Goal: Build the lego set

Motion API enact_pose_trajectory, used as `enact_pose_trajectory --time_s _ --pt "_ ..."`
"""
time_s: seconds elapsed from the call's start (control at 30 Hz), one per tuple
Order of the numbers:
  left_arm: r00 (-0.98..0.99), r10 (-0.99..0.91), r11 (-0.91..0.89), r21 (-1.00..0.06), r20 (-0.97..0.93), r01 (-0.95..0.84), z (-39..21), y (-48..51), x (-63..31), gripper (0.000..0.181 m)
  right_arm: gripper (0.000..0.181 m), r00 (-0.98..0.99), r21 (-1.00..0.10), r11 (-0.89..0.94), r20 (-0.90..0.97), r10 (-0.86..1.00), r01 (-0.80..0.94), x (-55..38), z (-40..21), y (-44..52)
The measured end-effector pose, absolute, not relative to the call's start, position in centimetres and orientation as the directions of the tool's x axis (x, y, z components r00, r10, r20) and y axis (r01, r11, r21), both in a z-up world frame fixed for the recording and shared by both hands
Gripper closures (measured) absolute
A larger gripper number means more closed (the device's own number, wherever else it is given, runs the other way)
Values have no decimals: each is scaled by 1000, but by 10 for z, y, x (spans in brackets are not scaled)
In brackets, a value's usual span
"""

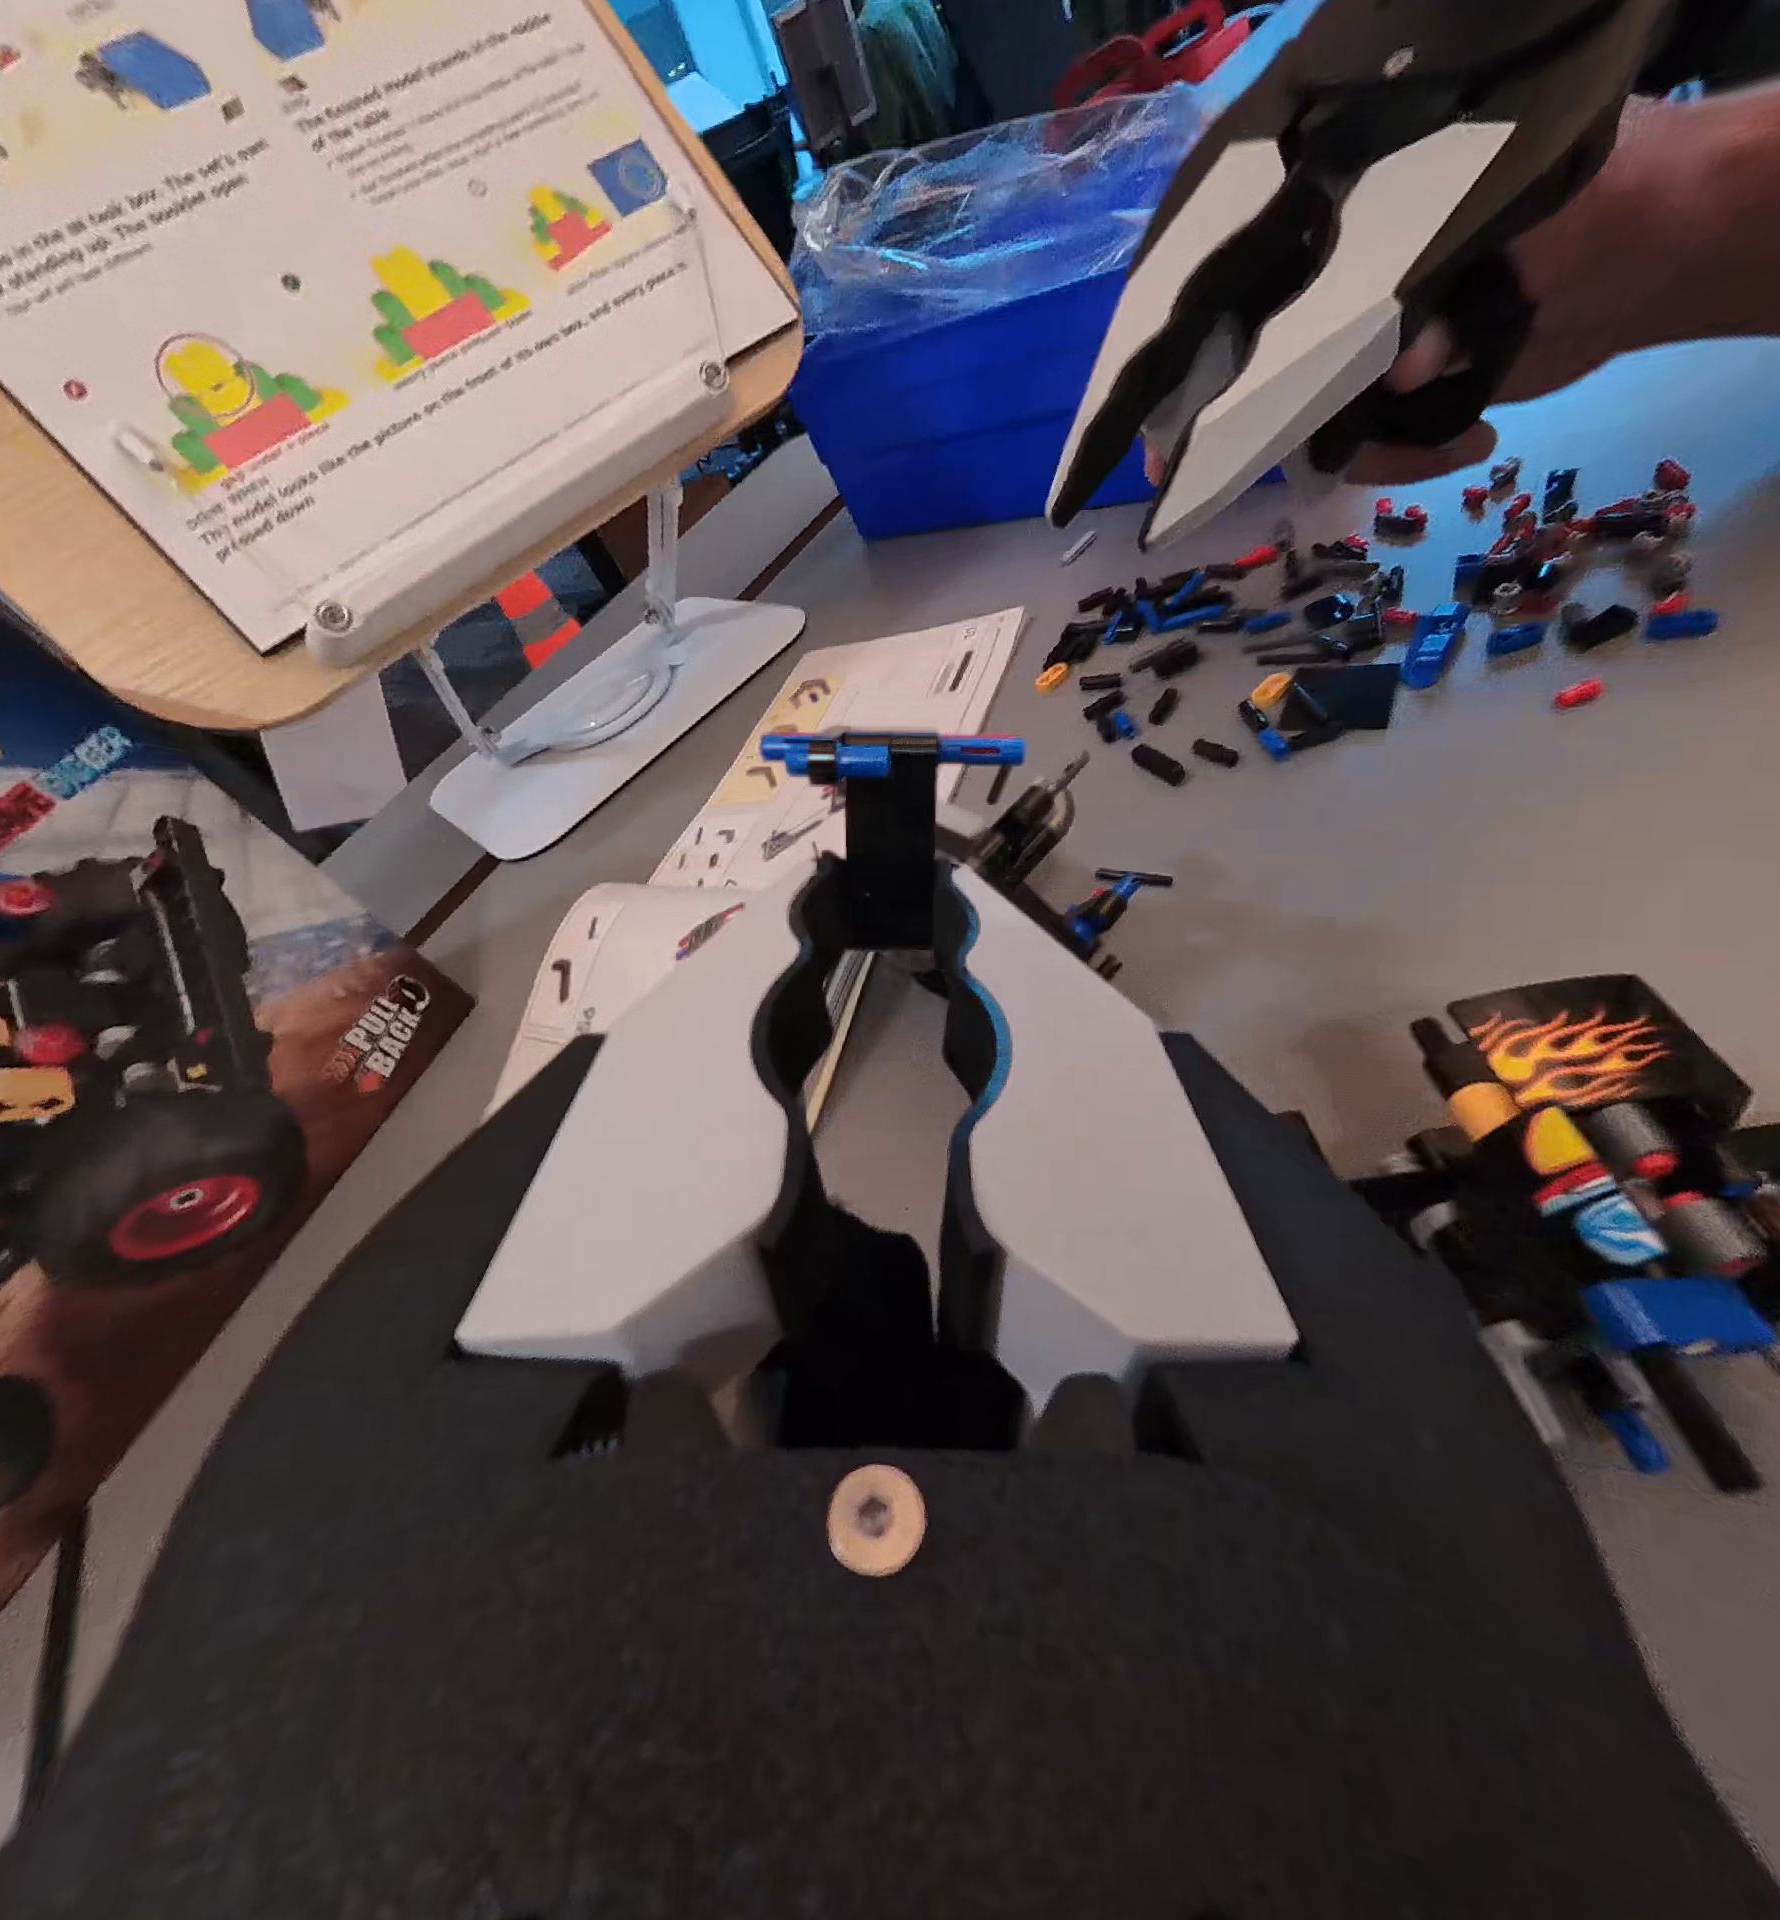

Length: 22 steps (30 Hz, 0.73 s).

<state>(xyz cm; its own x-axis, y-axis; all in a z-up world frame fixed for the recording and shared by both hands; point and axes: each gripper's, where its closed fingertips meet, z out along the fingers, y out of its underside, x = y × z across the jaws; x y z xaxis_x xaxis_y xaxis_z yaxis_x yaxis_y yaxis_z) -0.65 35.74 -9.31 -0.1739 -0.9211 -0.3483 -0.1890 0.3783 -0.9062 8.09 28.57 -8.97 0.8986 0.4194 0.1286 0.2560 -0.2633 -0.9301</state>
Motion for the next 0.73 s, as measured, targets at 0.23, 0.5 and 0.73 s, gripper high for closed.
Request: enact_pose_trajectory --time_s 0.23,0.5,0.73 --pt "-211 -924 366 -897 -319 -247 -119 360 -14 166 158 973 -914 -362 118 198 184 129 -117 283" --pt "-213 -937 327 -911 -277 -251 -119 362 -17 167 157 975 -905 -393 90 206 166 126 -126 283" --pt "-220 -918 379 -894 -330 -237 -120 358 -17 166 159 980 -910 -389 74 187 143 132 -122 282"
